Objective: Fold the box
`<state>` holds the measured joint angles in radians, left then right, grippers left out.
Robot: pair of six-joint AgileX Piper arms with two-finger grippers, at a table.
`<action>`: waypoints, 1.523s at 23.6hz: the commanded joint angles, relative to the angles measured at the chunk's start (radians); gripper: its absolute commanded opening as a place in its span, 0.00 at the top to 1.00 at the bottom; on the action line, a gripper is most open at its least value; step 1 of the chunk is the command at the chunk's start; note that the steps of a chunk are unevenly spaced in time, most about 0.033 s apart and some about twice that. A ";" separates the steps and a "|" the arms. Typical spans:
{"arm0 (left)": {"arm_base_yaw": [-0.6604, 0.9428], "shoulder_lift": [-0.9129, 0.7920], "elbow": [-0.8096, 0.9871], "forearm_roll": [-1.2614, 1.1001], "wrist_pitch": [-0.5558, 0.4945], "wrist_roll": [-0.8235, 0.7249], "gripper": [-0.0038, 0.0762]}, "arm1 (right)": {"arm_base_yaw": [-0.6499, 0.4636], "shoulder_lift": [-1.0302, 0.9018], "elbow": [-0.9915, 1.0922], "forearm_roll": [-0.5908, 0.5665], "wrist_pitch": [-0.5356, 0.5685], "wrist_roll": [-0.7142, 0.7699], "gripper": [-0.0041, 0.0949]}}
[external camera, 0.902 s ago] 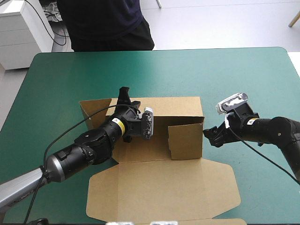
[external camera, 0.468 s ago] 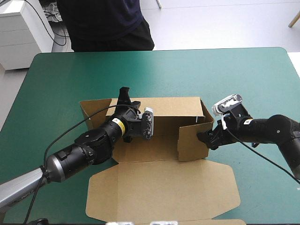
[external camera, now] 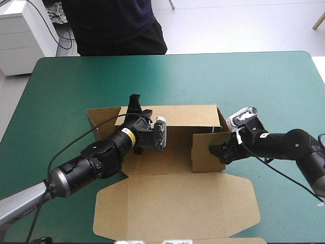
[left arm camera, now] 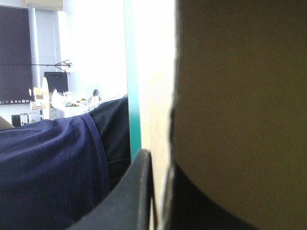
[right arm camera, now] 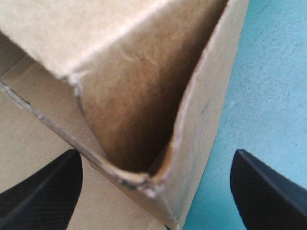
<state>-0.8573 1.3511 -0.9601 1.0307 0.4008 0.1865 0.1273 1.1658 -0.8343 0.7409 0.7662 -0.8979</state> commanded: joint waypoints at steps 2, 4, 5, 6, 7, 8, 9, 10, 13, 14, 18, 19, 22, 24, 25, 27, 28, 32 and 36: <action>-0.010 -0.012 -0.005 -0.052 -0.047 -0.018 0.96 | 0.058 -0.014 -0.024 0.048 -0.096 -0.023 0.24; -0.010 -0.012 -0.005 -0.052 -0.047 -0.018 0.96 | 0.085 -0.014 -0.024 0.043 -0.131 -0.007 0.24; -0.010 -0.012 -0.005 -0.052 -0.045 -0.018 0.96 | 0.096 -0.014 -0.024 0.032 -0.148 0.008 0.24; -0.010 -0.012 -0.005 -0.054 -0.045 -0.018 0.96 | 0.107 -0.014 -0.024 0.011 -0.163 0.030 0.24; -0.010 -0.012 -0.005 -0.056 -0.045 -0.018 0.96 | 0.114 -0.014 -0.024 -0.008 -0.173 0.053 0.25; -0.010 -0.012 -0.005 -0.056 -0.045 -0.018 0.96 | 0.129 -0.014 -0.024 -0.054 -0.190 0.096 0.31; -0.010 -0.012 -0.005 -0.056 -0.045 -0.018 0.96 | 0.134 -0.014 -0.024 -0.070 -0.192 0.106 0.35; -0.010 -0.012 -0.005 -0.056 -0.047 -0.018 0.96 | 0.142 -0.014 -0.024 -0.075 -0.195 0.108 0.41; -0.010 -0.012 -0.005 -0.058 -0.051 -0.018 0.96 | 0.162 -0.014 -0.024 -0.072 -0.193 0.106 0.69; -0.010 -0.012 -0.005 -0.060 -0.063 -0.018 0.96 | 0.168 -0.014 -0.024 -0.072 -0.190 0.106 0.81; -0.010 -0.012 -0.005 -0.060 -0.114 -0.018 0.96 | 0.181 -0.014 -0.024 -0.068 -0.160 0.099 0.98; -0.010 -0.012 -0.005 -0.060 -0.121 -0.018 0.96 | 0.181 -0.014 -0.024 -0.068 -0.153 0.099 0.98; -0.010 -0.015 -0.005 -0.060 -0.125 -0.018 0.90 | 0.181 -0.014 -0.024 -0.068 -0.160 0.114 0.98; -0.010 -0.018 -0.005 -0.060 -0.137 -0.020 0.80 | 0.181 -0.014 -0.024 -0.074 -0.168 0.133 0.98; -0.010 -0.023 -0.007 -0.060 -0.143 -0.022 0.72 | 0.181 -0.014 -0.024 -0.079 -0.170 0.146 0.98; -0.010 -0.028 -0.007 -0.060 -0.160 -0.031 0.55 | 0.181 -0.014 -0.024 -0.098 -0.177 0.172 0.98; -0.012 -0.036 -0.007 -0.060 -0.168 -0.050 0.46 | 0.181 -0.014 -0.024 -0.119 -0.182 0.197 0.98; -0.059 -0.065 -0.026 -0.077 -0.150 -0.067 0.19 | 0.181 -0.014 -0.024 -0.166 -0.196 0.245 0.98; -0.153 -0.085 -0.071 -0.108 -0.048 -0.067 0.18 | 0.181 -0.014 -0.024 -0.169 -0.213 0.270 0.98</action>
<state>-0.9473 1.3116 -0.9716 0.9352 0.3224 0.1346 0.2978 1.1658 -0.8339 0.5549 0.5548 -0.6305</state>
